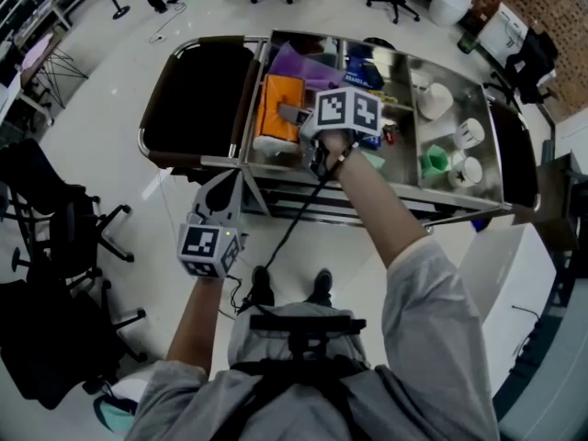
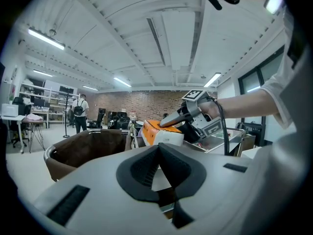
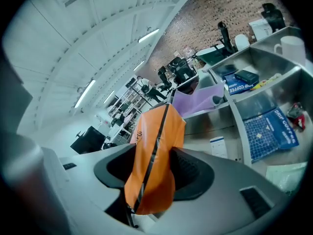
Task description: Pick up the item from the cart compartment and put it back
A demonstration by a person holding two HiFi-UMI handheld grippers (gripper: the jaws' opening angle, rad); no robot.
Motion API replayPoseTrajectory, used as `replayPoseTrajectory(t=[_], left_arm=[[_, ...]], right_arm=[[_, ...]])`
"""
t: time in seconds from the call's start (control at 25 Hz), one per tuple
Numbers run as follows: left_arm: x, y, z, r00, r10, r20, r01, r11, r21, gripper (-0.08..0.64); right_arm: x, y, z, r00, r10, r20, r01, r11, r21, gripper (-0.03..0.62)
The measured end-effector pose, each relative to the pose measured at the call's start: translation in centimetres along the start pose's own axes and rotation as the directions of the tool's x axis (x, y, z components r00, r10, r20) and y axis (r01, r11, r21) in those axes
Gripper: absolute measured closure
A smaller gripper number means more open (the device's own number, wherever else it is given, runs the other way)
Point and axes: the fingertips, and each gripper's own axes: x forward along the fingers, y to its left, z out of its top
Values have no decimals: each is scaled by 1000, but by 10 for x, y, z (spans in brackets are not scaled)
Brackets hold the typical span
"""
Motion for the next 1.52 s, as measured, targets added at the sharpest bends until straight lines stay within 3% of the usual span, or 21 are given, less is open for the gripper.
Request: replayPoseTrajectory(t=[0.32, 0.72, 1.16, 1.52], left_arm=[[-5, -6, -2, 1000, -6, -1, 6, 1000, 25, 554], [-6, -24, -3, 999, -35, -6, 36, 998, 45, 554], [-5, -41, -10, 997, -70, -30, 71, 996, 55, 554], [-9, -44, -17, 996, -79, -40, 82, 994, 69, 554]], right_arm=[[-59, 15, -14, 995, 80, 56, -79, 997, -23, 360], [-143, -8, -56, 988, 101, 115, -99, 995, -22, 360], [-217, -58, -116, 978, 12, 206, -25, 998, 63, 360], [-241, -81, -152, 975, -34, 222, 7, 992, 122, 360]])
